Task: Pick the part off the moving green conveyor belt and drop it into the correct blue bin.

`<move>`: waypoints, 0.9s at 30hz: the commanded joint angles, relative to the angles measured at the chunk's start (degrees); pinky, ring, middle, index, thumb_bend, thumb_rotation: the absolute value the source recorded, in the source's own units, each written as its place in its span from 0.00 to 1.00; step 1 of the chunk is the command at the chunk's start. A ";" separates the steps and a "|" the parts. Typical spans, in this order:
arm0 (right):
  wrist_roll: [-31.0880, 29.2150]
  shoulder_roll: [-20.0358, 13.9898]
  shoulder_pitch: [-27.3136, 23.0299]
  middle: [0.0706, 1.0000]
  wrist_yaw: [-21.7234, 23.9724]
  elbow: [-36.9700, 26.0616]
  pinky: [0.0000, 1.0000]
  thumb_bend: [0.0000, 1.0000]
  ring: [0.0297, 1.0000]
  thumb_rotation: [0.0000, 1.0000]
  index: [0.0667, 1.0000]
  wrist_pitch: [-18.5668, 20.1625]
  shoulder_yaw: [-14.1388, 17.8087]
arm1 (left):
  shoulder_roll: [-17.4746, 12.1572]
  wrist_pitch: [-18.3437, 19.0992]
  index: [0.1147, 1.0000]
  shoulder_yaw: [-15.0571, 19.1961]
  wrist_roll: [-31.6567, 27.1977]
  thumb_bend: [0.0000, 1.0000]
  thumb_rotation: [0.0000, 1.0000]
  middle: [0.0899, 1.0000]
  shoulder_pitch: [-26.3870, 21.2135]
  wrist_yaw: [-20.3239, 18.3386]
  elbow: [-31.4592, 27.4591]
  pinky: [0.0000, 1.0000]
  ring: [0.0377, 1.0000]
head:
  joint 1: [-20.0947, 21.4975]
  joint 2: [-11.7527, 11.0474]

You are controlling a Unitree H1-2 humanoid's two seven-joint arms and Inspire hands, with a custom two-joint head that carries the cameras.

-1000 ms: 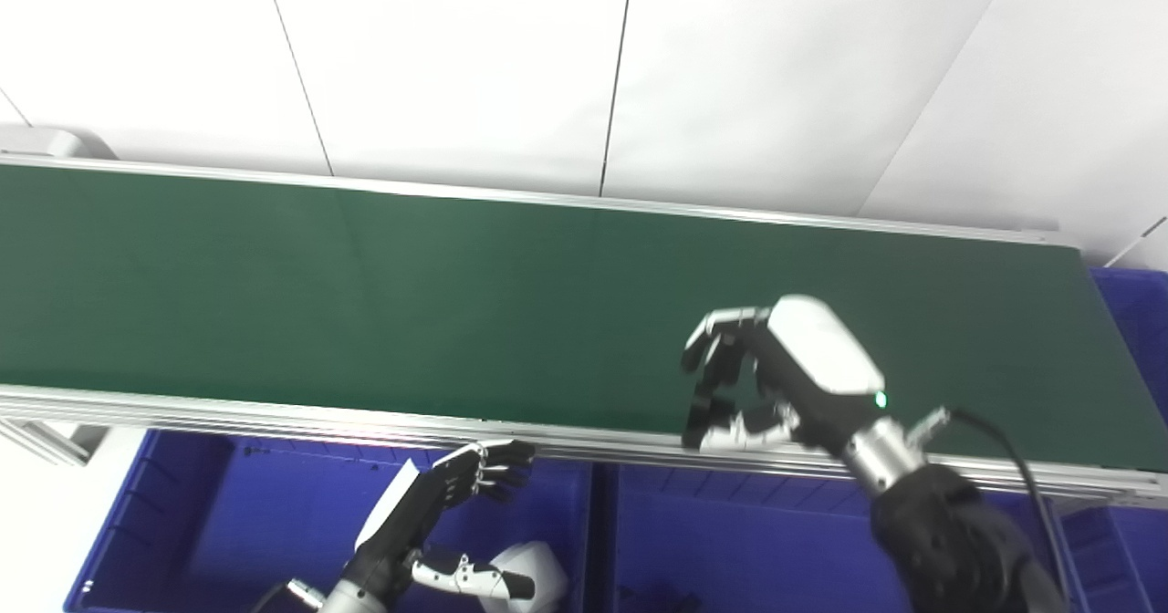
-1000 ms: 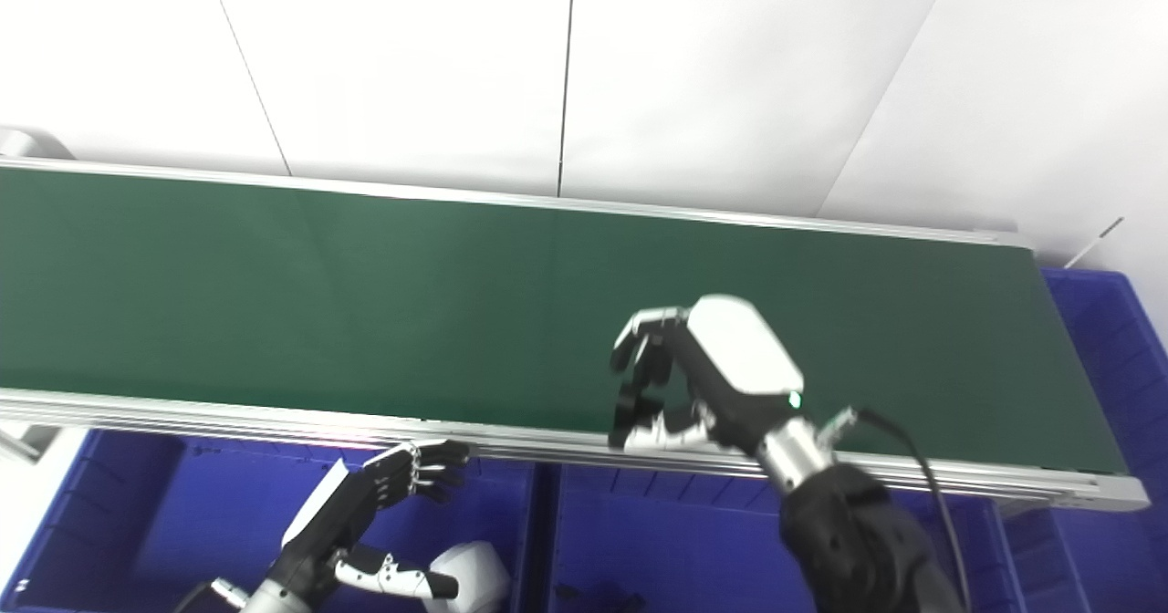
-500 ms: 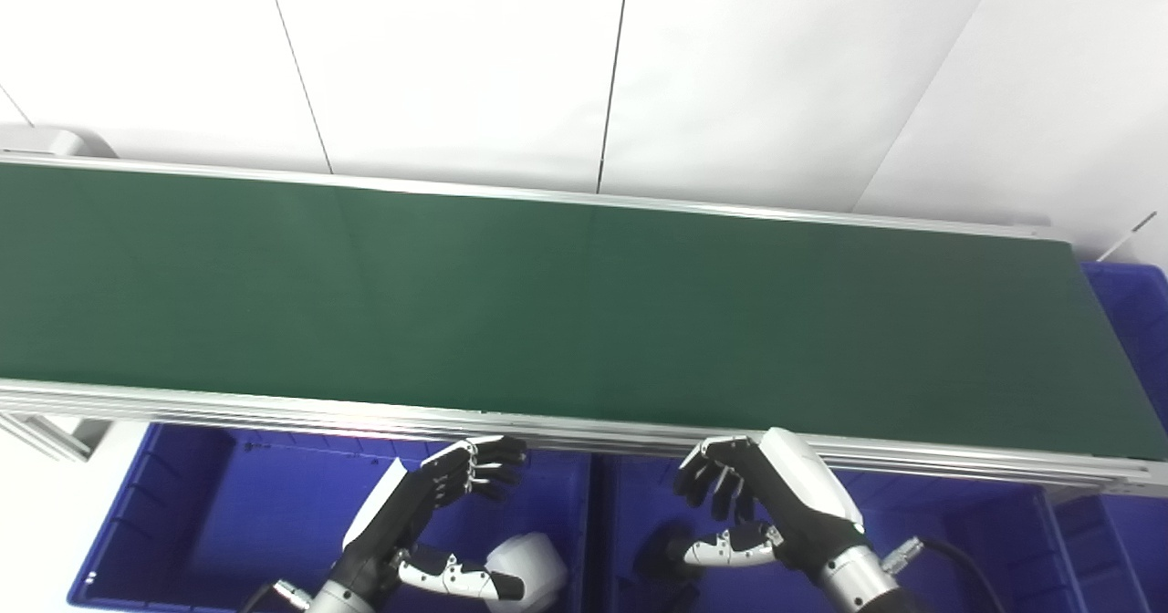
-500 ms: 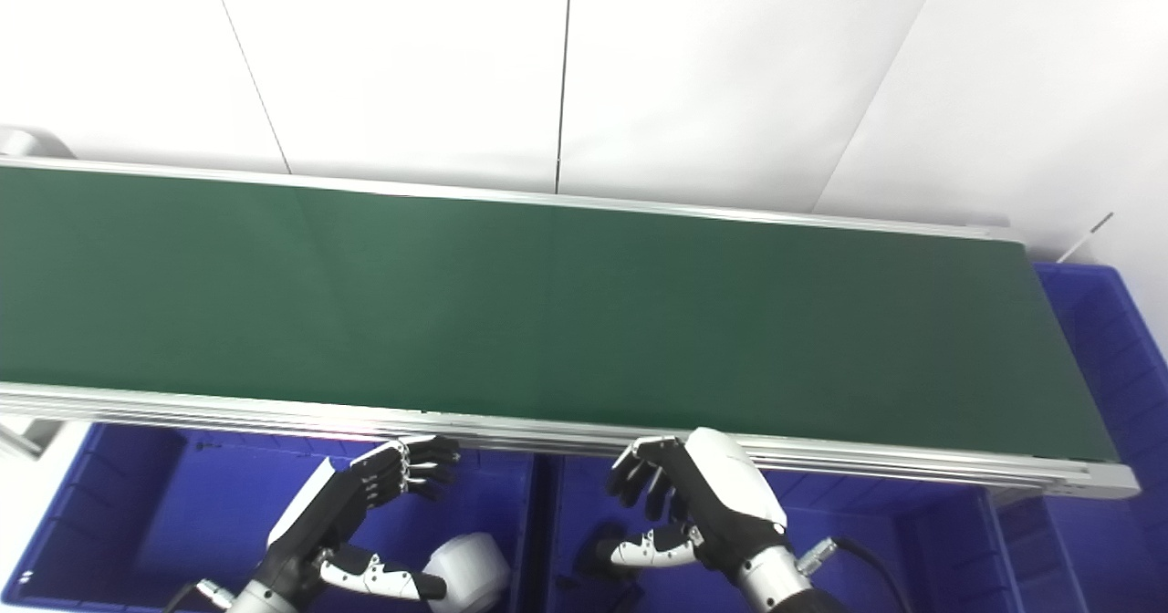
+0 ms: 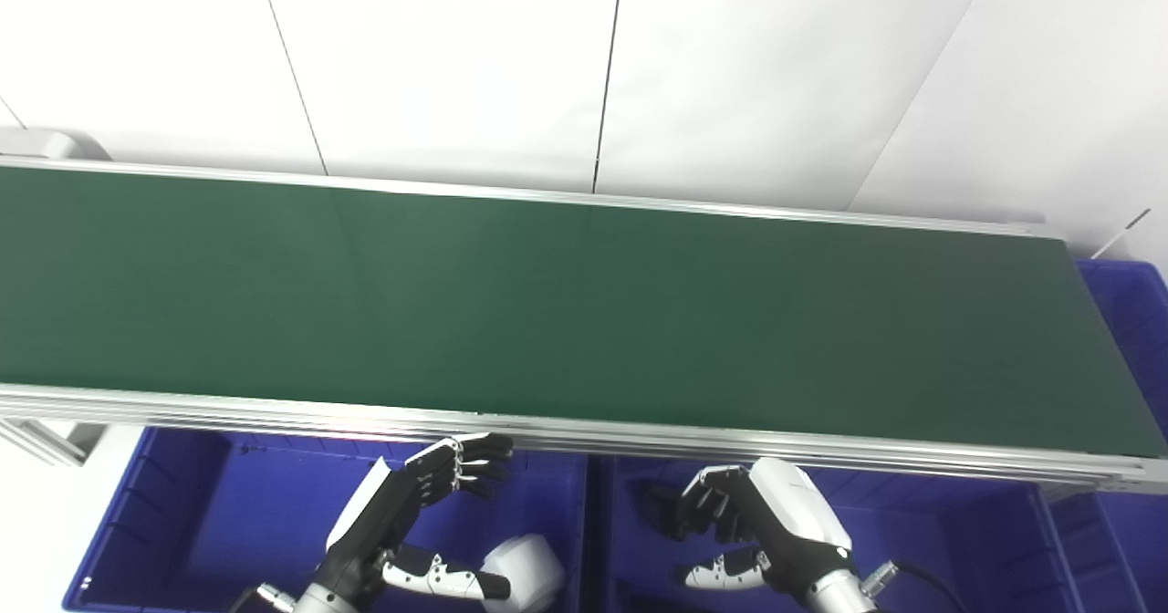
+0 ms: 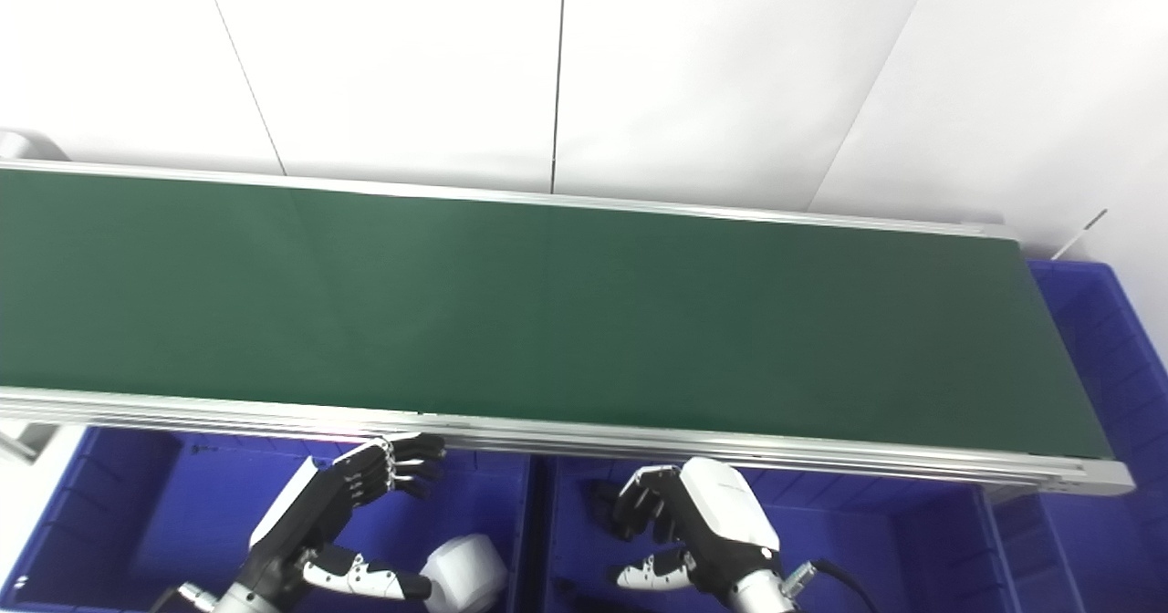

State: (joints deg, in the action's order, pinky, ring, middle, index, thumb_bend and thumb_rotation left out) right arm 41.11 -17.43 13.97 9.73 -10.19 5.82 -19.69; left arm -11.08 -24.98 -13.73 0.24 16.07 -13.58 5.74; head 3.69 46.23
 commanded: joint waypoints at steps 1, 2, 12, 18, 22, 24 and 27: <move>-1.67 -0.34 0.15 0.68 -0.18 -2.87 0.58 0.51 0.65 0.11 0.46 -2.75 0.11 | -0.11 -1.90 0.72 0.41 -0.94 0.86 0.14 0.74 0.07 -0.56 -1.43 0.62 0.69 | -0.08 0.18; -4.08 -0.15 0.58 0.70 0.32 -3.48 0.58 0.51 0.67 0.12 0.46 -2.86 0.45 | -0.10 -1.81 0.73 0.44 -0.99 0.86 0.14 0.74 0.22 -0.59 -1.68 0.62 0.69 | -0.10 0.34; -18.47 0.94 5.93 0.90 -1.26 -7.11 0.77 0.80 0.86 0.40 0.89 -9.65 2.55 | -0.18 -1.75 0.73 0.62 -1.23 0.86 0.13 0.76 0.45 -1.35 -2.02 0.64 0.71 | -0.20 0.65; -22.38 2.61 8.15 0.89 -2.77 -5.05 0.76 0.79 0.84 0.43 0.91 -15.62 2.90 | -0.13 -1.77 0.73 0.56 -0.69 0.86 0.13 0.76 0.54 -1.29 -2.31 0.64 0.72 | -0.73 0.63; -22.37 3.38 8.43 0.90 -2.33 -2.94 0.77 0.78 0.85 0.42 0.92 -15.62 2.68 | -0.10 -1.60 0.73 0.46 -0.87 0.86 0.13 0.77 0.56 -1.41 -2.23 0.64 0.73 | -2.28 0.55; -23.00 3.62 8.38 0.90 -2.19 -2.09 0.78 0.78 0.86 0.42 0.92 -15.89 2.81 | -0.06 -1.56 0.74 0.39 -0.98 0.86 0.13 0.77 0.52 -1.49 -2.04 0.64 0.73 | -2.54 0.33; -23.42 3.85 8.47 0.92 -2.17 -1.73 0.79 0.78 0.86 0.40 0.93 -15.56 2.94 | -0.15 -1.33 0.75 0.16 -0.98 0.86 0.14 0.78 0.42 -1.75 -1.93 0.66 0.74 | -2.65 0.27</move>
State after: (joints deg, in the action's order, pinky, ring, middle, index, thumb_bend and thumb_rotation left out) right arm 18.50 -13.91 22.44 8.13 -10.63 -6.58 -17.01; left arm -11.08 -24.96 -13.56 -0.70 16.78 -14.72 5.07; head 1.06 46.49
